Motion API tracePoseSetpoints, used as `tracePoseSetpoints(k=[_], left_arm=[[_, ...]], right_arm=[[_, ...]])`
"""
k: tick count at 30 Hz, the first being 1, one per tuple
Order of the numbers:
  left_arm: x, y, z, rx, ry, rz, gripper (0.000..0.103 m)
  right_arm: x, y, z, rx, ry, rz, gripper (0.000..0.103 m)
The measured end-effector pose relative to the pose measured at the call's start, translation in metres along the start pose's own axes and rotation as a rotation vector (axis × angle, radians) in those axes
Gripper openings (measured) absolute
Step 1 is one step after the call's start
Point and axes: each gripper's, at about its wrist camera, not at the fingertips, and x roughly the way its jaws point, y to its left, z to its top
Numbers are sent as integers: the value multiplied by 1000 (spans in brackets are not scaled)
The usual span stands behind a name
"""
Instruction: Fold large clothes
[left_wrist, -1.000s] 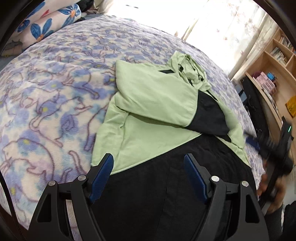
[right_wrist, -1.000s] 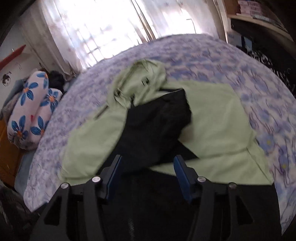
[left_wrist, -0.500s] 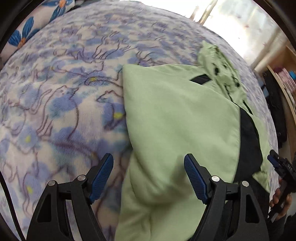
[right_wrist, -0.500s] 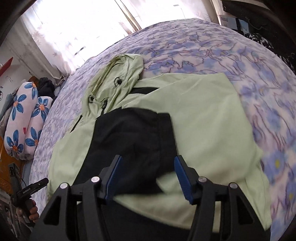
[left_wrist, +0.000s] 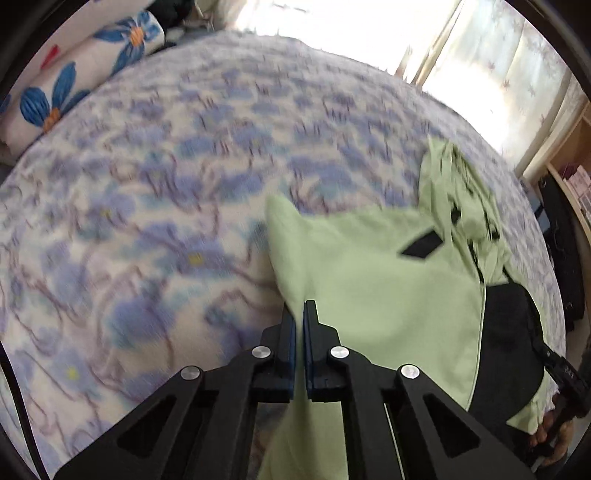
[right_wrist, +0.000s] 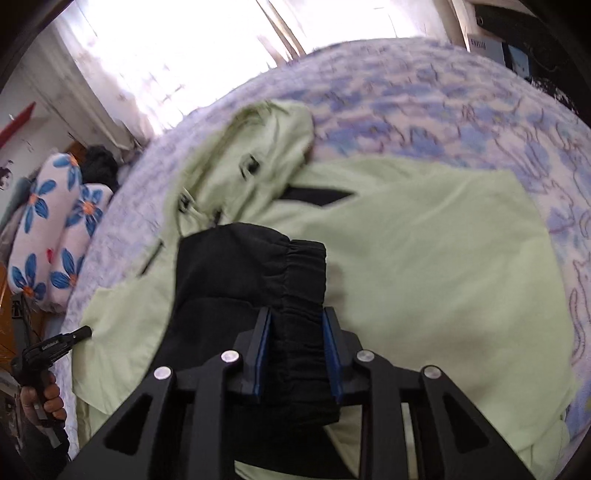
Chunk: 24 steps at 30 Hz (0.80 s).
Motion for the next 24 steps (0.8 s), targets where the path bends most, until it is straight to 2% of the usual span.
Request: tracePoseSetpoints(k=[1, 3, 4, 6, 8, 9, 10, 11, 12, 15, 18, 19, 20, 21, 22, 24], left_arm=[[2, 2, 4, 7, -10, 19, 2], [14, 8, 7, 14, 24, 46, 2], [21, 11, 6, 13, 48, 56, 2], [29, 16, 5, 6, 85, 56, 8], [33, 22, 5, -24, 122, 28, 36], [32, 27, 4, -38, 124, 10, 46], [32, 30, 6, -58, 121, -8, 66], [33, 31, 5, -66, 114, -18, 73], [34, 31, 7, -76, 106, -30, 73], [48, 29, 9, -109, 132, -78, 73], [66, 21, 11, -131, 157, -64, 72], [68, 17, 12, -130, 151, -48, 58], [71, 12, 14, -120, 134, -23, 28], [74, 7, 18, -111, 131, -19, 17], [75, 5, 20, -110, 129, -15, 13], [74, -5, 22, -77, 104, 13, 12]], right_arm=[[-1, 3, -1, -15, -18, -12, 26], [7, 4, -4, -48, -11, -86, 26], [18, 2, -7, -55, 39, -144, 27], [28, -5, -13, -47, 107, -153, 31], [21, -10, -12, -25, 104, -130, 37], [17, -14, -10, -1, 101, -100, 44], [13, -18, -7, 19, 92, -72, 48], [11, -23, -4, 43, 82, -42, 55], [11, -26, 0, 59, 79, -24, 58], [25, -28, 10, 83, 92, -24, 58], [43, -24, 20, 89, 91, -35, 59], [46, -22, 22, 83, 80, -37, 59], [49, -20, 24, 74, 70, -43, 57], [52, -17, 26, 64, 69, -59, 35], [54, -13, 28, 42, 69, -85, 32], [52, -8, 30, -8, 60, -127, 31]])
